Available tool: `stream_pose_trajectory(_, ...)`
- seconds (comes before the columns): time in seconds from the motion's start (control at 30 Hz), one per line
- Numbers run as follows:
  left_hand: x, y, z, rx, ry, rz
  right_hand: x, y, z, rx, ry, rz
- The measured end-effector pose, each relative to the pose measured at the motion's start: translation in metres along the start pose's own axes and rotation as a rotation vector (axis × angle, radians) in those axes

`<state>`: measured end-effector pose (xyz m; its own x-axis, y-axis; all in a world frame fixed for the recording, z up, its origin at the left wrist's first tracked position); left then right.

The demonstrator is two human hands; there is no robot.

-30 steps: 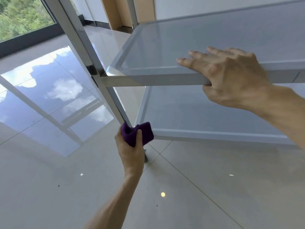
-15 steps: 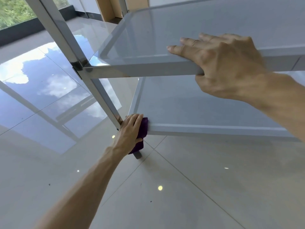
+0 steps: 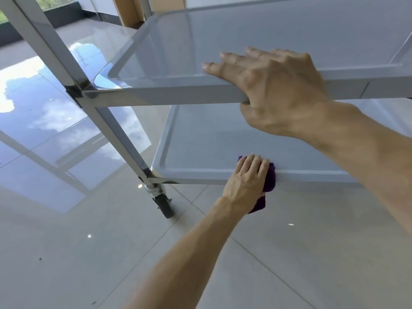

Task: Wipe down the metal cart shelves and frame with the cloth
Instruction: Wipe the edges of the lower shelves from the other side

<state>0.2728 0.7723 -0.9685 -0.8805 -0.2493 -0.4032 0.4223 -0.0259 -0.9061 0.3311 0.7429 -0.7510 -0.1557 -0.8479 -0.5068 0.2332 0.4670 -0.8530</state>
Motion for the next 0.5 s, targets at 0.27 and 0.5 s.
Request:
stream_pose_trajectory(0.27,0.035,-0.029,-0.070,-0.017,-0.079,-0.030,-0.002,-0.001,0.000,-0.007,0.000,-0.018)
stream_pose_trajectory(0.5,0.043,-0.035,-0.078,-0.026,-0.163,-0.033,-0.003,-0.002,-0.002,-0.007,-0.003,-0.035)
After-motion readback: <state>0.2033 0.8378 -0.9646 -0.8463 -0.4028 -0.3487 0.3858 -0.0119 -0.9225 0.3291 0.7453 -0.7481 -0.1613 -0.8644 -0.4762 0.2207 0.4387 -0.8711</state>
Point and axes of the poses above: each hand's wrist, its own x-axis away from the middle knuckle, its own y-axis out of the palm, z = x × y, the point moved 2 cm from there along -x, towards the middle knuckle, and after that the axes turned 9 degrees about z, right-handed, at the moved point
